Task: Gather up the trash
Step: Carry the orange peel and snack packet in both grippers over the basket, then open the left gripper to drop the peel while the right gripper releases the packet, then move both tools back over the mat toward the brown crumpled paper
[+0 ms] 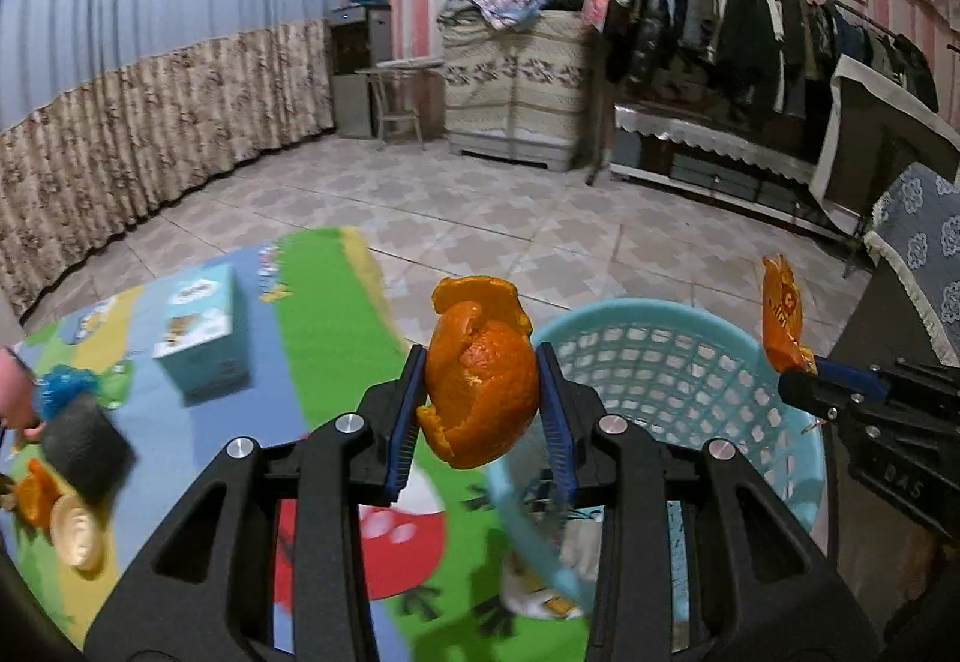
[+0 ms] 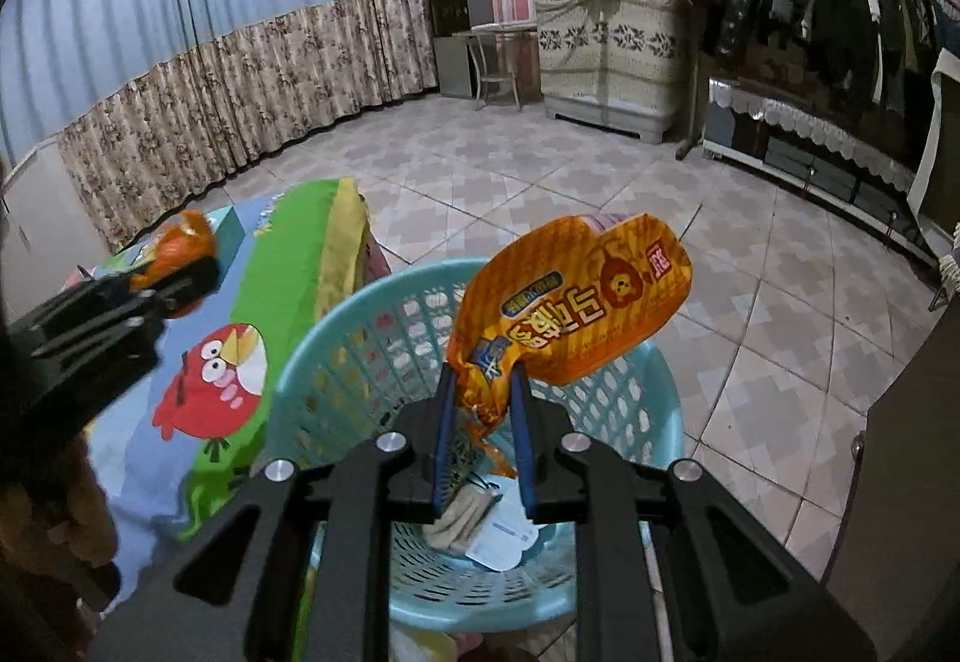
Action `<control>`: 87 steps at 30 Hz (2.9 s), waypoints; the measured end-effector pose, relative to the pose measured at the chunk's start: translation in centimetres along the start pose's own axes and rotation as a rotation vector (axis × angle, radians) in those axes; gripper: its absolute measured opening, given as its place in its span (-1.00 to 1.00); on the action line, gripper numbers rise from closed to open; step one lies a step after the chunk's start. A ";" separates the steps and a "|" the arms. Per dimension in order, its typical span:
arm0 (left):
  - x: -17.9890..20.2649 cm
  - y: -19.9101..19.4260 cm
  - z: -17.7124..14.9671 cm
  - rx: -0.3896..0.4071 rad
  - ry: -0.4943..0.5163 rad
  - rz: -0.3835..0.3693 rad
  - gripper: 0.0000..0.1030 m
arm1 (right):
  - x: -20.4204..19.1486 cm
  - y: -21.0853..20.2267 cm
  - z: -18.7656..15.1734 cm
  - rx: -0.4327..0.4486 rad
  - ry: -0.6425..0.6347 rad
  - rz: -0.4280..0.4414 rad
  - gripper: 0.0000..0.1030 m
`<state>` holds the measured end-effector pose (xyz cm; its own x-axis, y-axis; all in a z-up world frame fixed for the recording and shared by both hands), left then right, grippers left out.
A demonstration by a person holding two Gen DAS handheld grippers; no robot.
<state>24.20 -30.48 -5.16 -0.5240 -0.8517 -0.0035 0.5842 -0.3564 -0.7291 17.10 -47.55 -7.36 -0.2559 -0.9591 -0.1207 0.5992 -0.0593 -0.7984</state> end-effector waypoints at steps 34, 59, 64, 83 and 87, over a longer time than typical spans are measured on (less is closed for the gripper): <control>-1.5 -0.1 0.5 0.036 -0.025 0.101 0.71 | -2.4 4.6 -1.3 -0.079 -0.008 0.003 -0.59; -10.2 -5.8 -3.9 0.067 -0.121 0.193 0.89 | -4.3 2.8 0.0 -0.005 0.020 -0.091 0.71; -12.9 -6.6 -5.5 0.059 -0.165 0.214 0.89 | -6.3 1.7 0.5 0.046 0.017 -0.061 0.71; -27.3 -8.6 -13.3 -0.018 -0.327 0.377 0.89 | -19.0 4.1 -0.1 0.016 -0.104 0.028 0.84; -31.2 -9.3 -14.8 -0.030 -0.363 0.424 0.89 | -21.2 5.4 -0.8 -0.017 -0.109 0.047 0.84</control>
<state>25.92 5.15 -8.42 0.0036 -0.9976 -0.0688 0.6769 0.0531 -0.7342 25.19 -27.28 -9.60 -0.1431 -0.9852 -0.0947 0.5953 -0.0092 -0.8035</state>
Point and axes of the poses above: each gripper's, at about its wrist camera, not at the fingertips, and y roughly the way its jaws point, x to its right, z to its top, the point moved 5 cm from there along y, roughly the way its jaws point, and after that the axes turned 12 degrees about -x, right-handed, at the moved point
